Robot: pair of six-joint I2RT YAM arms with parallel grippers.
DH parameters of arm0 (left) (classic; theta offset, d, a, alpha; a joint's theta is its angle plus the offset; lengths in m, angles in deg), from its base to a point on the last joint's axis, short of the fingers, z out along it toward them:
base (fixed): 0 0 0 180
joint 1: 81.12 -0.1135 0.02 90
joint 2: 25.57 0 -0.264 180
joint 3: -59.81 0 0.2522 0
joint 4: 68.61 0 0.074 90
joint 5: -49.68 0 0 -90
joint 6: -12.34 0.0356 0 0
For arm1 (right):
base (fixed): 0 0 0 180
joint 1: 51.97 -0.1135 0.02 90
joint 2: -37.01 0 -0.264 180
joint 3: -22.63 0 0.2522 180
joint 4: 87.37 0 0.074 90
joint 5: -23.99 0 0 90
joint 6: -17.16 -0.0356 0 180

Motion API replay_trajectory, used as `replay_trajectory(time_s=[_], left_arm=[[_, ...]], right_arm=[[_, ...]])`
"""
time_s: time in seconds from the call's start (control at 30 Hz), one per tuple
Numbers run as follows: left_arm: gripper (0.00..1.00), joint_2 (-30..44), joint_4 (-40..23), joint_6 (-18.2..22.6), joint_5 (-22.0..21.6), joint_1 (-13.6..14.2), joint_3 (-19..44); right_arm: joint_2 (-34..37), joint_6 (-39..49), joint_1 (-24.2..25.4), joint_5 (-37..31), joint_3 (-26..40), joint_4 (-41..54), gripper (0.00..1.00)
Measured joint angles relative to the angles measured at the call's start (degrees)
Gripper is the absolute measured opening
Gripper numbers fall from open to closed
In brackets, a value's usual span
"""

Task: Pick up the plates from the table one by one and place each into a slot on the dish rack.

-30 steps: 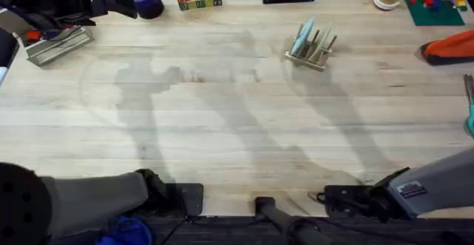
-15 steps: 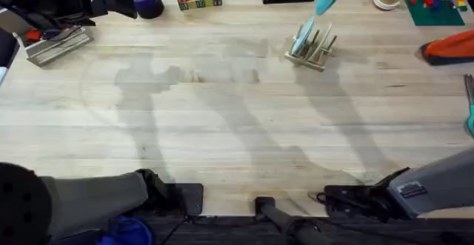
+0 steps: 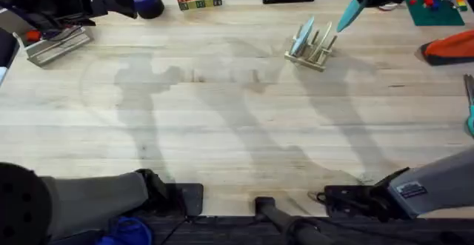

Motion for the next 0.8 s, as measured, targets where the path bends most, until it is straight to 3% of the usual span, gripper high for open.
replay_trajectory(time_s=[0.3, 0.8], left_arm=[[0.995, 0.00, 0.00, 0.00, -0.02, 0.00, 0.00], [0.995, 0.00, 0.00, 0.00, -0.02, 0.00, 0.00]], right_arm=[[0.00, -5.53, 1.56, -0.09, 0.04, 0.46, 0.029], [-0.01, -6.60, 3.76, -0.27, 0.07, 0.48, 0.031]])
